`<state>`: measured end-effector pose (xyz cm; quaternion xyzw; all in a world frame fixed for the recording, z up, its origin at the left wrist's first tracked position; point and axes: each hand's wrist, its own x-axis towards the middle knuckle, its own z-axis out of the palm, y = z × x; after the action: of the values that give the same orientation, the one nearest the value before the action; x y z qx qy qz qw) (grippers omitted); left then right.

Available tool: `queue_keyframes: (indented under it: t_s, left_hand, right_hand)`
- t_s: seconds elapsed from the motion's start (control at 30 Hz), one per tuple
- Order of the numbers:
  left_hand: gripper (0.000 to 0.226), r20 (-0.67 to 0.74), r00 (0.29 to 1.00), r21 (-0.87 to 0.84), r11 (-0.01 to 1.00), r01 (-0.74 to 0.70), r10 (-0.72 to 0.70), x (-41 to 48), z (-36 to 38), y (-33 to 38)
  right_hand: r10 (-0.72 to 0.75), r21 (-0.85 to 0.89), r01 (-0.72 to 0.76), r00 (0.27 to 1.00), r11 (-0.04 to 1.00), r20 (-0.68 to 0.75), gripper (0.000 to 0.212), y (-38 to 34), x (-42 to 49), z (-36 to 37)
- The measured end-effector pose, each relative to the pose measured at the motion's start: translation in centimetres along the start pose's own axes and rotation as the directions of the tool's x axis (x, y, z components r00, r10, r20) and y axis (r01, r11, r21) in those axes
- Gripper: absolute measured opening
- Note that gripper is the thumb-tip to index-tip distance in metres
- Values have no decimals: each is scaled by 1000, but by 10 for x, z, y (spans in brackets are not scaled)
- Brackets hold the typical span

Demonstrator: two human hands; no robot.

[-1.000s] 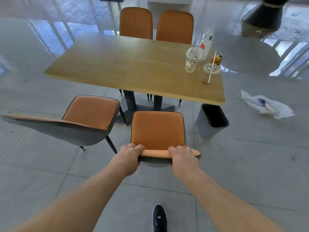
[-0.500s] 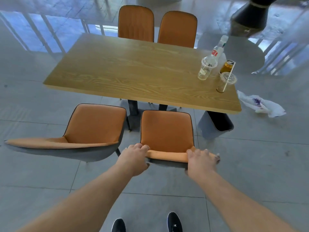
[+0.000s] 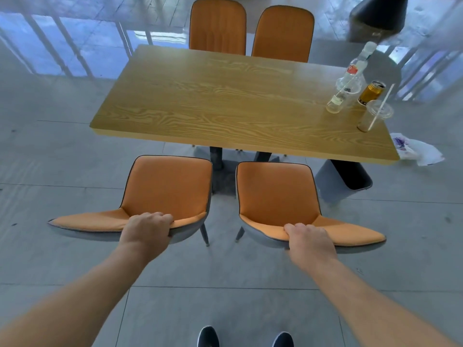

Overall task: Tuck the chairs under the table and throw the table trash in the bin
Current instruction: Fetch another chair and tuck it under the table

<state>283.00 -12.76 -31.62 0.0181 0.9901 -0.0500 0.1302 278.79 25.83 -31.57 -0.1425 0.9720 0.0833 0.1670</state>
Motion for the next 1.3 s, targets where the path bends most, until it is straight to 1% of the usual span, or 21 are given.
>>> queue_keyframes:
  t_s: [0.07,0.17,0.3,0.4,0.47,0.57,0.63,0.73,0.8,0.83,0.87,0.93,0.97,1.0,1.03,1.1,1.2,1.3]
  left_hand:
    - [7,-28,997,-23,997,-72,71,0,1,-5]
    - [11,-47,986,-31,986,-161,160,-1,-2,-6]
    - [14,-61,956,-17,957,-290,288,0,-3,18]
    - [15,-27,918,37,918,-395,397,4,3,41]
    - [16,-24,907,58,906,-419,421,9,4,49]
    - [16,-74,922,38,924,-379,381,19,1,57]
    - [14,-78,939,4,942,-336,335,20,-2,62]
    - [8,-58,959,-69,957,-281,278,16,-2,69]
    - [7,-14,968,-118,961,-249,249,18,-6,70]
    - [10,37,971,-137,964,-229,236,22,-10,72]
    - [16,107,970,-145,968,-203,219,25,-15,74]
    - [39,261,953,-204,974,-100,152,31,-30,85]
    - [52,298,947,-262,964,-37,117,34,-39,92]
    - [64,286,954,-309,951,1,92,36,-51,101]
    - [73,232,969,-328,945,-6,86,40,-66,112]
    - [87,96,990,-316,946,-70,105,48,-108,138]
    - [89,-54,985,-330,928,-175,167,64,-193,185]
    - [85,-183,951,-297,908,-296,250,70,-280,244]
  right_hand:
    - [-19,2,19,1000,1000,-17,14,1,-1,1]
    - [-55,23,55,998,998,-16,14,-2,-2,-2]
    - [-135,94,138,990,986,-36,14,-17,-4,-6]
    - [-228,152,231,973,961,-40,16,-39,-8,-2]
    - [-247,187,254,967,949,-60,15,-46,-8,1]
    - [-207,194,223,973,955,-98,12,-39,-1,-4]
    - [-198,180,211,976,961,-89,13,-33,1,-8]
    - [-193,155,203,978,967,-76,13,-30,0,-12]
    - [-193,125,198,980,972,-53,10,-31,0,-15]
    - [-188,104,191,981,976,-36,14,-31,0,-17]
    - [-173,89,174,985,981,-10,25,-32,-1,-20]
    - [-122,110,117,992,987,41,51,-30,-7,-28]
    - [-95,151,88,995,985,39,61,-27,-12,-34]
    - [-69,197,64,997,978,20,67,-22,-18,-42]
    - [-48,232,51,999,971,-20,70,-12,-24,-52]
    - [0,257,32,993,966,-121,71,16,-35,-80]
    - [112,298,-34,962,954,-249,72,77,-52,-131]
    - [221,325,-103,911,940,-349,72,152,-79,-184]
